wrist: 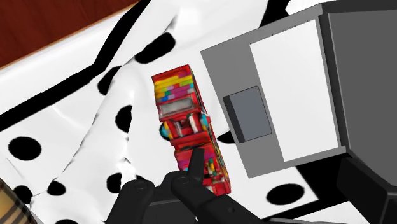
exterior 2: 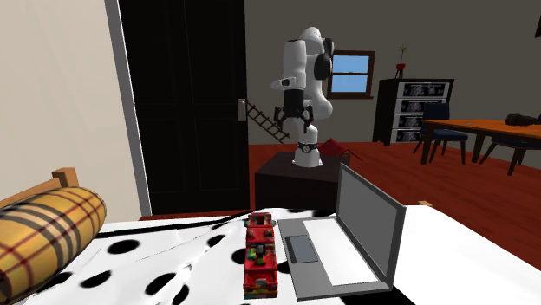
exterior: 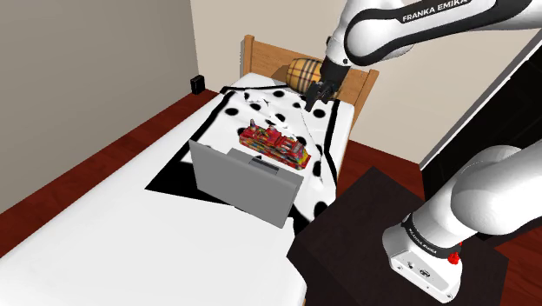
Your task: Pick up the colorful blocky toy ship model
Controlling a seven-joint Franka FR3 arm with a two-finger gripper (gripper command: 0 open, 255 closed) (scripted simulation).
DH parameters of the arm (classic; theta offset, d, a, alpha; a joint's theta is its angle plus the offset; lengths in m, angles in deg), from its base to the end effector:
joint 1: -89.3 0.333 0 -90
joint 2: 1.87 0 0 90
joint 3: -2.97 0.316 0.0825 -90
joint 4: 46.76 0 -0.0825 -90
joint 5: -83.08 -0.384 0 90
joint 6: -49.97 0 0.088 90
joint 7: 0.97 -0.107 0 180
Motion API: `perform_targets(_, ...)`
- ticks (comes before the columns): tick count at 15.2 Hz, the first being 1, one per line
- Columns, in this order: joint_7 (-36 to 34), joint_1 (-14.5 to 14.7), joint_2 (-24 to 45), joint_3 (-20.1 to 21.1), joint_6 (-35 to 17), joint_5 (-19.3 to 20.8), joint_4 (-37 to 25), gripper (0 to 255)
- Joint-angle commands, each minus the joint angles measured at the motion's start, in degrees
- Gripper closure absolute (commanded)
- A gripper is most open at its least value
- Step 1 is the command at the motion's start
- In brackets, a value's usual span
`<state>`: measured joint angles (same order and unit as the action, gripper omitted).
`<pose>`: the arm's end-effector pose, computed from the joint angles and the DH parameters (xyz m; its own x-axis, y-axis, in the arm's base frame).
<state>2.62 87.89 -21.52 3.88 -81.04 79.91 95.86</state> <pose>0.4406 -0.0025 0.4249 0.9898 0.0175 0.1415 0.0223 -0.9992 -0.0323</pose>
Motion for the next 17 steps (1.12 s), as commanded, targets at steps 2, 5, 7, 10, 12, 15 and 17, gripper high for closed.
perform_targets(2,0.2,0.2,6.5,0.2,-7.6,-0.2,-0.8,0)
perform_targets(5,0.9,0.2,13.1,0.1,-13.7,-0.5,-2.9,0)
perform_targets(7,1.3,0.2,17.6,0.0,-17.4,-0.7,-4.8,0)
perform_targets(10,2.1,0.1,24.3,0.0,-22.4,-1.1,-8.3,0)
perform_targets(12,2.6,0.0,28.8,0.0,-25.2,-1.4,-11.1,0)
perform_targets(15,3.4,-0.1,35.5,0.1,-28.8,-1.9,-15.9,0)
perform_targets(17,3.8,-0.3,40.0,0.3,-30.8,-2.1,-19.5,0)
